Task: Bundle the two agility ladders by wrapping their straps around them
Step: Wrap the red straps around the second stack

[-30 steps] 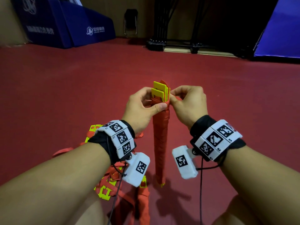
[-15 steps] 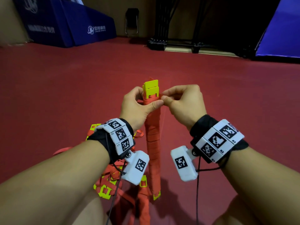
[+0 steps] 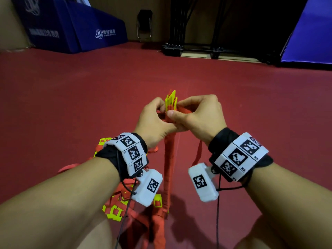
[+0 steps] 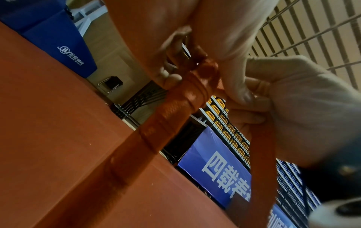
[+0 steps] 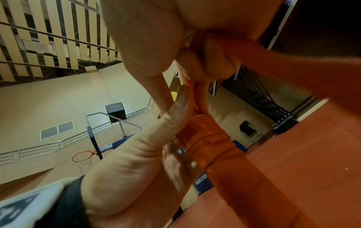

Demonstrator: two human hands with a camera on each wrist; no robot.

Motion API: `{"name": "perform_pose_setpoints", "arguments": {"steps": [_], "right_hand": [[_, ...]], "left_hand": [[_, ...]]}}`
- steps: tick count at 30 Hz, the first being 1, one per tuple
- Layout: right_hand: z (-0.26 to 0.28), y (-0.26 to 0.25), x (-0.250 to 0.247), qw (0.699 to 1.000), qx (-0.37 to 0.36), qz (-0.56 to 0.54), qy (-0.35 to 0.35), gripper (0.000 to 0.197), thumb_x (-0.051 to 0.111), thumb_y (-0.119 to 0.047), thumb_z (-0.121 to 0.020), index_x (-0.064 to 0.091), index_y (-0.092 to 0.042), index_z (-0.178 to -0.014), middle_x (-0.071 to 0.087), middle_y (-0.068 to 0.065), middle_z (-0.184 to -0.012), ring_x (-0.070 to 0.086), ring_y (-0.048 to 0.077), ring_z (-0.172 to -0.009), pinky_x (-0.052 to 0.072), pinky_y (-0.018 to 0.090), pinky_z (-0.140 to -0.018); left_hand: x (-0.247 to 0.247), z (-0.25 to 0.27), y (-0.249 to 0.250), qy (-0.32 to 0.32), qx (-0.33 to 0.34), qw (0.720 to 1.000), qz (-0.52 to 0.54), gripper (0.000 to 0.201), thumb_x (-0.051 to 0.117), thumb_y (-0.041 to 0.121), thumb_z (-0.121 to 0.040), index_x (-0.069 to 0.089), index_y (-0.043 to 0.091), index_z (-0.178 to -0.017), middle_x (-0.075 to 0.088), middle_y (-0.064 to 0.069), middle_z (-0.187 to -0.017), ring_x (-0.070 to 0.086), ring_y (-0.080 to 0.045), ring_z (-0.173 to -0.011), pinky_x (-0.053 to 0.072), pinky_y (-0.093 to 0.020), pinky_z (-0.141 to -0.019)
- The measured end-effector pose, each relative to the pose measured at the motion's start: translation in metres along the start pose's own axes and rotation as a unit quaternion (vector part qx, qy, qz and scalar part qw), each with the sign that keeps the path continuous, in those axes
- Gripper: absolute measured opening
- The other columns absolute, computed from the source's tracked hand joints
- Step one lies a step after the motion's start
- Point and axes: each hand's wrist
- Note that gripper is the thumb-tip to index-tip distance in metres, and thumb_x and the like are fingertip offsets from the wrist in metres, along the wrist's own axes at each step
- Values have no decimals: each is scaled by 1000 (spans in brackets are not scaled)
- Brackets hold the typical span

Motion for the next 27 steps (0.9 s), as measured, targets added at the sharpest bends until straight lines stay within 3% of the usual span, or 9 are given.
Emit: {"name": "perform_pose_setpoints", "arguments": {"steps": [3, 7, 11, 14, 17, 20, 22, 24, 27], "right_hand": [[-6, 5, -1, 1000, -9, -10, -9, 18, 82, -30, -74, 80, -21, -90, 76, -8, -83, 71, 6, -87, 56, 28, -80], [-12, 10, -4, 998, -17, -48, -27, 21, 79, -27, -76, 80, -19, -95, 77, -8, -89, 71, 3, -92, 57, 35, -89], [-14, 12, -4, 999, -10, -50, -4, 17, 86, -27, -74, 79, -21, -88, 76, -9, -87, 71, 2, -89, 58, 34, -88], [-16, 13, -5, 998, -3, -51, 31, 19, 91, -27, -69, 72, -26, -73, 73, -9, -76, 70, 5, -75, 59, 31, -78], [-14, 13, -4, 998, -6, -33, 50, 19, 89, -24, -71, 70, -27, -71, 73, -8, -74, 69, 6, -73, 59, 32, -78], [-8, 10, 2, 998, -5, -55, 33, 14, 84, -24, -72, 73, -27, -79, 75, -9, -84, 71, 3, -85, 59, 36, -87], [-1, 4, 7, 998, -9, -58, 8, 26, 86, -32, -68, 75, -25, -92, 76, -10, -92, 70, 2, -92, 58, 34, -91], [5, -3, 11, 999, -20, -41, -10, 43, 91, -41, -64, 75, -24, -100, 75, -11, -96, 69, 0, -95, 56, 29, -91], [8, -8, 12, 1000, -27, -13, -4, 49, 92, -47, -61, 74, -25, -101, 75, -11, -97, 68, 2, -96, 55, 26, -90]], "left_hand": [[-2, 1, 2, -19, -10, 1000, 8, 52, 90, 23, -56, 43, 20, -80, 67, 7, -84, 62, -11, -75, 57, -37, -68], [-4, -2, 0, -13, -33, 998, 49, 32, 74, -7, -83, 51, 15, -82, 64, -2, -81, 60, -13, -70, 54, -28, -68], [-5, -4, -4, 29, -31, 998, 49, 31, 78, 4, -76, 52, 17, -87, 65, -8, -87, 57, -19, -76, 50, -33, -73], [-4, -4, -3, 47, -26, 997, 52, 43, 80, -7, -79, 55, 10, -109, 69, -4, -91, 62, -9, -74, 52, -23, -72], [-4, -3, -2, 42, -13, 999, 17, 39, 83, -2, -78, 64, 15, -107, 71, 5, -89, 65, -2, -76, 51, -20, -73], [-4, -4, -3, 62, -10, 998, 19, 34, 86, 3, -76, 68, 21, -99, 71, 7, -85, 63, -3, -75, 49, -17, -70], [-3, -4, -2, 85, -3, 996, 16, 34, 88, 7, -71, 69, 20, -95, 68, 7, -81, 58, -3, -72, 45, -16, -65], [-3, -3, -2, 82, 8, 997, -2, 32, 86, 13, -66, 69, 20, -92, 67, 2, -80, 54, -8, -71, 45, -24, -64], [-2, 0, 0, 62, -2, 998, -25, 35, 85, 9, -65, 67, 19, -93, 66, 8, -78, 54, -4, -65, 46, -23, -61]]}}
Point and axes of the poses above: each hand's wrist, its own z-axis away from the middle knuckle, its own x-axis out of the palm, y = z × x
